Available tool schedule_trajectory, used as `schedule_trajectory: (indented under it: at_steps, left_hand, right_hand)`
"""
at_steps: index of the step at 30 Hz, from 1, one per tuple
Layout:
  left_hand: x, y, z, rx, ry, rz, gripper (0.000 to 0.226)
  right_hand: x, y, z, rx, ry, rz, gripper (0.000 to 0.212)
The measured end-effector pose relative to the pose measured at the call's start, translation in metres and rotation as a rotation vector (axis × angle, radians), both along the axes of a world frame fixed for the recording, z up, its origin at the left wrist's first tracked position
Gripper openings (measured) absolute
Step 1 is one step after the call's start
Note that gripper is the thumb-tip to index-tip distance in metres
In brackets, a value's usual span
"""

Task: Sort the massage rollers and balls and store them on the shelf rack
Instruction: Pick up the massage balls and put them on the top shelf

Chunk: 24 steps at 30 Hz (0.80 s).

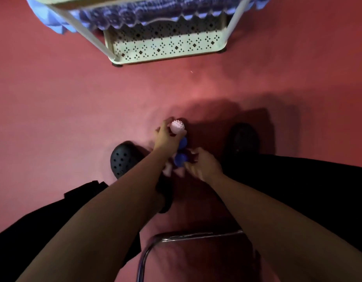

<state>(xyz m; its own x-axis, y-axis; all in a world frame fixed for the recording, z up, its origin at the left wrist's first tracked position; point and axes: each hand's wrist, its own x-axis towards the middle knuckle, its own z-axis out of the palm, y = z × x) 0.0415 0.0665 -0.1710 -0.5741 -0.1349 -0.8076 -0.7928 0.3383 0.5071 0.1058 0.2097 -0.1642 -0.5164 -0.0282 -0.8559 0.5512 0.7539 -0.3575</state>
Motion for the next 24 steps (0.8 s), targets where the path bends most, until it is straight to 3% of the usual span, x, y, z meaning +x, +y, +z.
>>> schedule_trajectory:
  at_steps: [5, 9, 13, 20, 24]
  left_hand:
    - [0.001, 0.005, -0.008, -0.070, 0.063, -0.014, 0.057]
    - [0.003, -0.006, -0.002, -0.014, 0.075, 0.106, 0.054]
    - [0.002, -0.020, 0.023, 0.026, 0.080, 0.218, 0.046]
    - [-0.017, -0.026, 0.128, 0.200, 0.103, 0.275, 0.047]
    - [-0.025, -0.030, 0.218, 0.383, 0.093, 0.327, 0.037]
  right_hand:
    - [0.009, -0.012, -0.018, -0.131, 0.028, -0.090, 0.046]
    - [0.007, -0.012, -0.019, -0.163, 0.027, -0.171, 0.031]
    - [-0.003, -0.002, 0.004, -0.175, 0.083, -0.252, 0.032]
    - [-0.043, 0.013, 0.100, -0.241, 0.297, -0.352, 0.039]
    - [-0.074, 0.014, 0.173, -0.323, 0.434, -0.370, 0.061]
